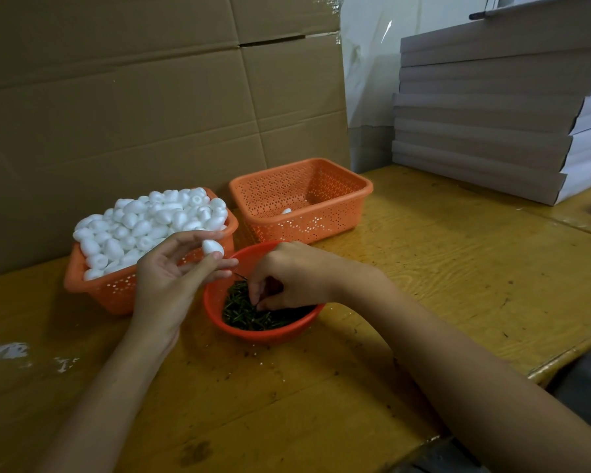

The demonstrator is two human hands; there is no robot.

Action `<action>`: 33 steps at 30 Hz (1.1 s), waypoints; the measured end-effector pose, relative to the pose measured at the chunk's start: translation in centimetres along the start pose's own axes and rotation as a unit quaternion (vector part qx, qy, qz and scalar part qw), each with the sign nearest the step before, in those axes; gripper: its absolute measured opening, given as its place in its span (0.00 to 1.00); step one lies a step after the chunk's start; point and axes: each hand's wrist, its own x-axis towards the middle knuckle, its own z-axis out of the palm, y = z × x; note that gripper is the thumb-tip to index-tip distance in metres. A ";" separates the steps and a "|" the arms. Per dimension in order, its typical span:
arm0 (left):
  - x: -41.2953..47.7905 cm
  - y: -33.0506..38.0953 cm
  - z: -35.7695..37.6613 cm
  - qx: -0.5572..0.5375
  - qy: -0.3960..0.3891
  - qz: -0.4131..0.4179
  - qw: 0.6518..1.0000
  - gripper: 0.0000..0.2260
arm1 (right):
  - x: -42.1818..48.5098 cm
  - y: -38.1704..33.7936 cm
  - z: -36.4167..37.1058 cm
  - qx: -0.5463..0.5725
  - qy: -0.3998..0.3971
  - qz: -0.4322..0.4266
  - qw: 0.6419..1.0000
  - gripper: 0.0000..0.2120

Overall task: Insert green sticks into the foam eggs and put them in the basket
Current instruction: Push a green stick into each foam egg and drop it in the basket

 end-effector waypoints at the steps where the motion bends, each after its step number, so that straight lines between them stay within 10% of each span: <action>1: 0.0 0.0 0.1 0.001 0.001 0.001 1.000 0.09 | 0.0 0.0 0.0 0.000 0.000 0.000 1.000 0.06; 33: 0.3 -0.5 -0.1 -0.019 0.007 -0.013 1.000 0.15 | -0.1 -0.1 -0.1 0.000 -0.004 0.003 1.000 0.07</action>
